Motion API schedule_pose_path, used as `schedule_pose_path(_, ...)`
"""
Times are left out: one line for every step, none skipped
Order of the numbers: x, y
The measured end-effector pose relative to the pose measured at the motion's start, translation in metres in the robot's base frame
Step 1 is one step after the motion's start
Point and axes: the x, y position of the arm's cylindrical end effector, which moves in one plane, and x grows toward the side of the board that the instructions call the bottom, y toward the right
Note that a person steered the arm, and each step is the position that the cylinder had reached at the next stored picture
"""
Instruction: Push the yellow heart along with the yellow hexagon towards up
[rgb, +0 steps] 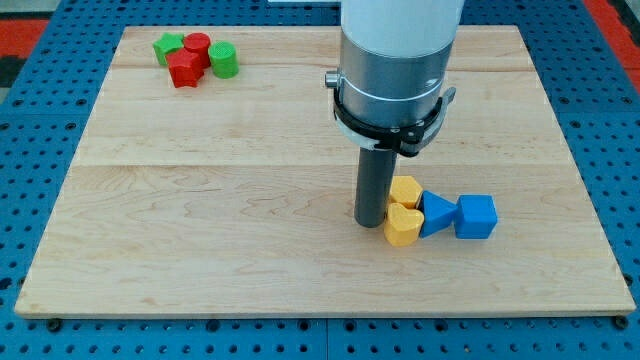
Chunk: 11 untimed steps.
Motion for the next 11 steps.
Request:
schedule_pose_path(0.018,0.0)
schedule_pose_path(0.049,0.0)
schedule_pose_path(0.051,0.028)
schedule_pose_path(0.048,0.036)
schedule_pose_path(0.031,0.021)
schedule_pose_path(0.002,0.021)
schedule_pose_path(-0.03,0.021)
schedule_pose_path(-0.053,0.022)
schedule_pose_path(-0.062,0.032)
schedule_pose_path(-0.059,0.065)
schedule_pose_path(-0.061,0.019)
